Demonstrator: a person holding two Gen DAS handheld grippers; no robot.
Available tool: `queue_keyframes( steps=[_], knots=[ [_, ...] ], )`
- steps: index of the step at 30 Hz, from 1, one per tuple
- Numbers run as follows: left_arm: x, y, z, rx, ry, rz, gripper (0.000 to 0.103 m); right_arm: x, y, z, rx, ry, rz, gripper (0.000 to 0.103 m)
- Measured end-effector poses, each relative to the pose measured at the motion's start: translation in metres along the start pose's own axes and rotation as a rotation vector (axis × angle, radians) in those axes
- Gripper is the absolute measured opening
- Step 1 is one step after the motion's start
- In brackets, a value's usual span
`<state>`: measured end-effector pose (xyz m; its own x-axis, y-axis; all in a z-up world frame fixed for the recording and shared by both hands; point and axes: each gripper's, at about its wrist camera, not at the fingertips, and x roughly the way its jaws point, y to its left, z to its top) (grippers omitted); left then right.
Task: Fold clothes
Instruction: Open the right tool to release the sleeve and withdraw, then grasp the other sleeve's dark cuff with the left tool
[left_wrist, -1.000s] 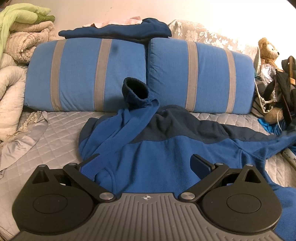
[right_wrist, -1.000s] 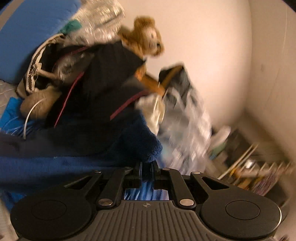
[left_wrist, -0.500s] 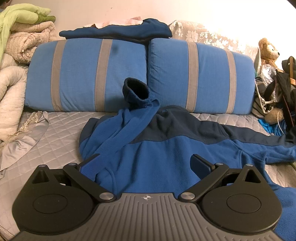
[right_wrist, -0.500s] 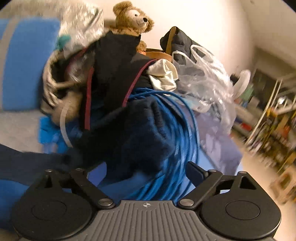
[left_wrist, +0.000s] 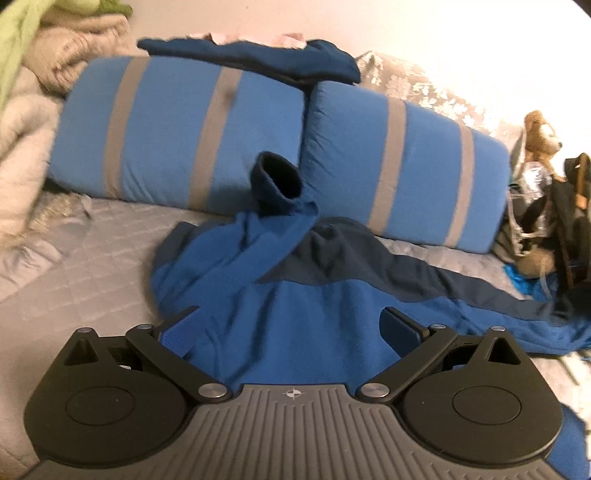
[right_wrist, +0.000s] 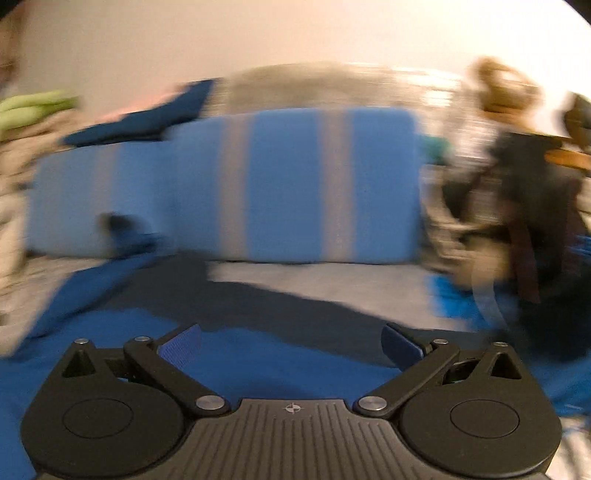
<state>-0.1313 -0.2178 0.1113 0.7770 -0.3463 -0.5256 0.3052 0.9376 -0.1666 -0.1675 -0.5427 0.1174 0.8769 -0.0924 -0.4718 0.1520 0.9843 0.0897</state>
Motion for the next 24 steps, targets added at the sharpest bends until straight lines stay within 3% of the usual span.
queue_keyframes(
  steps=[4,8,10,12,16,18,20,24],
  knots=[
    [-0.016,0.011,0.010,0.018,-0.077,-0.079,0.103,0.008,0.068,0.001,-0.024,-0.001,0.199,0.103],
    [-0.024,0.017,0.036,0.209,-0.161,-0.031,0.103,0.015,0.122,-0.008,-0.029,0.056,0.359,0.103],
    [-0.015,0.019,0.040,0.283,-0.166,-0.018,0.103,0.022,0.141,-0.016,-0.031,0.096,0.413,0.103],
    [0.000,0.023,0.044,0.347,-0.158,-0.014,0.103,0.027,0.158,-0.024,-0.037,0.115,0.431,0.103],
    [0.039,0.024,0.040,0.434,-0.060,-0.086,0.102,0.038,0.181,-0.039,-0.041,0.143,0.420,0.102],
    [0.061,0.021,0.036,0.466,-0.027,-0.065,0.102,0.038,0.186,-0.040,-0.066,0.143,0.404,0.098],
    [0.082,0.022,0.034,0.479,0.004,-0.057,0.095,0.037,0.184,-0.043,-0.063,0.149,0.414,0.098],
    [0.125,0.030,0.034,0.438,0.089,-0.057,0.091,0.039,0.178,-0.047,-0.039,0.174,0.435,0.094]
  ],
)
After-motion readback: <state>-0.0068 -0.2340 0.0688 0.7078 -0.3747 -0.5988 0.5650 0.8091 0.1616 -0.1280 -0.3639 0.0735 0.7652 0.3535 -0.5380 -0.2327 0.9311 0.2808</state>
